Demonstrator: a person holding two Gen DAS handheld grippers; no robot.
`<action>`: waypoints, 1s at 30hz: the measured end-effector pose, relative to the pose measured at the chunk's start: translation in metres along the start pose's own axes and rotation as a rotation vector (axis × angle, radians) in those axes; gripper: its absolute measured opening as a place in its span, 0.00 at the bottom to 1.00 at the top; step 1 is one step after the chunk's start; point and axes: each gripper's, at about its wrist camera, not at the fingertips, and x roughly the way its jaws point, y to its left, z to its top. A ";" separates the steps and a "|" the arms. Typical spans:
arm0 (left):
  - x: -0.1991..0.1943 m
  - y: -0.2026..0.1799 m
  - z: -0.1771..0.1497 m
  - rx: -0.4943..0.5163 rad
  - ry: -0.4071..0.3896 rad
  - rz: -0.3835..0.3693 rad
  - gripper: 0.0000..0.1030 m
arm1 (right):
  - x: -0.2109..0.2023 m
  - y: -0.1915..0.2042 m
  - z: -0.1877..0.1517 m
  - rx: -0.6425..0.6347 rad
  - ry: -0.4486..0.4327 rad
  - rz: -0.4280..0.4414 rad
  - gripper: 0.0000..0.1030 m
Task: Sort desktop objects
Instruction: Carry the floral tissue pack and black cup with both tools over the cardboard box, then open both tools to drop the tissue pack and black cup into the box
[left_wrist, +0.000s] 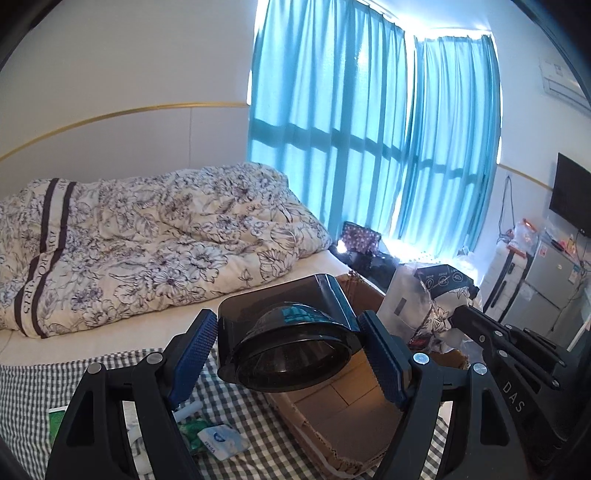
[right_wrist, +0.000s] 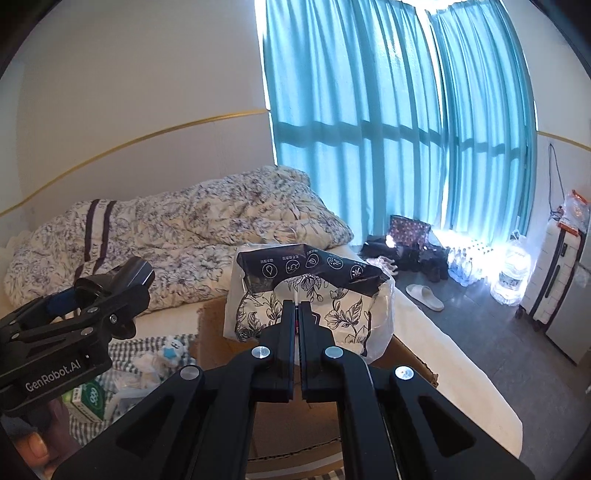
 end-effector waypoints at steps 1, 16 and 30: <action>0.005 -0.001 0.000 0.002 0.011 -0.008 0.78 | 0.003 -0.003 0.000 0.004 0.010 -0.001 0.01; 0.095 -0.020 -0.006 0.056 0.259 -0.093 0.78 | 0.058 -0.017 -0.018 -0.005 0.226 -0.029 0.01; 0.142 -0.033 -0.026 0.121 0.412 -0.111 0.78 | 0.106 -0.024 -0.045 0.001 0.416 -0.072 0.02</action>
